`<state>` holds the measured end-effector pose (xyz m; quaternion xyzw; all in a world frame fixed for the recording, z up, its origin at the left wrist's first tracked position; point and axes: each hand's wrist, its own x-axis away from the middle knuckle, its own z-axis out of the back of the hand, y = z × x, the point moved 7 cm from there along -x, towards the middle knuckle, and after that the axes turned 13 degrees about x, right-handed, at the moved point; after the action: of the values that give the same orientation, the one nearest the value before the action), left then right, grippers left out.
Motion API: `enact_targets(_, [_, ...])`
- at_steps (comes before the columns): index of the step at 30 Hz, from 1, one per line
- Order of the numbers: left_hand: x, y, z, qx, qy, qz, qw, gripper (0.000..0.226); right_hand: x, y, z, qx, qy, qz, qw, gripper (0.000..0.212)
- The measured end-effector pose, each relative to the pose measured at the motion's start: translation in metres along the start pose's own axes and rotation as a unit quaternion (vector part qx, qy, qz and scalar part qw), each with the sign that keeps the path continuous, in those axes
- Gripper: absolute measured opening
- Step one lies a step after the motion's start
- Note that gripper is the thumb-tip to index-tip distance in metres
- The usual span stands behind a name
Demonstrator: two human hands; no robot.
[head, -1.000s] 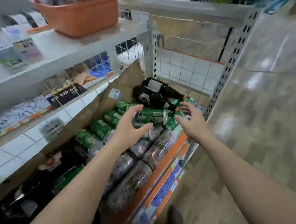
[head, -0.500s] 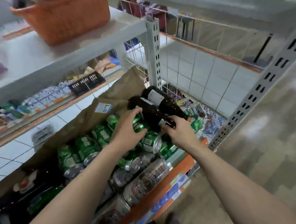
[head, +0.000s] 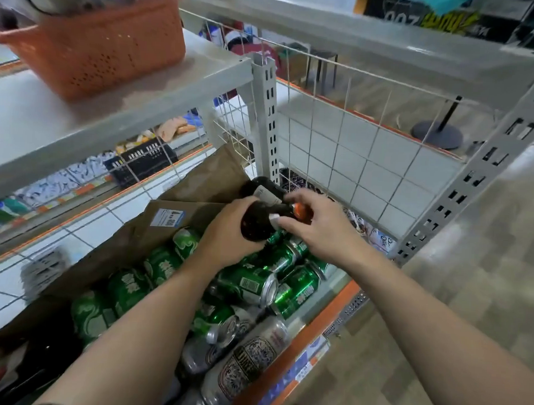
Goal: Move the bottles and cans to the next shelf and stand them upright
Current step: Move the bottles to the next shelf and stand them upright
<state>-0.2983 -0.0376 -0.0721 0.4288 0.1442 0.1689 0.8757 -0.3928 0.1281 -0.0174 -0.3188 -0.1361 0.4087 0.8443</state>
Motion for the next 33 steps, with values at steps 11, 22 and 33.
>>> enact_targets(11, [0.013, -0.004, 0.022, 0.251, 0.156, 0.088, 0.951, 0.071, -0.013, 0.086, -0.036, 0.167, -0.115, -0.145, 0.968, 0.088])
enact_targets(22, [0.041, -0.006, 0.045, 0.285, 0.213, 0.092, 0.930, 0.068, -0.016, 0.054, -0.029, 0.093, -0.035, -0.058, 0.993, 0.020])
enact_targets(33, [0.075, 0.002, 0.080, 0.261, 0.266, 0.097, 0.923, 0.067, -0.057, -0.016, -0.008, -0.095, 0.106, 0.027, 0.989, 0.019])
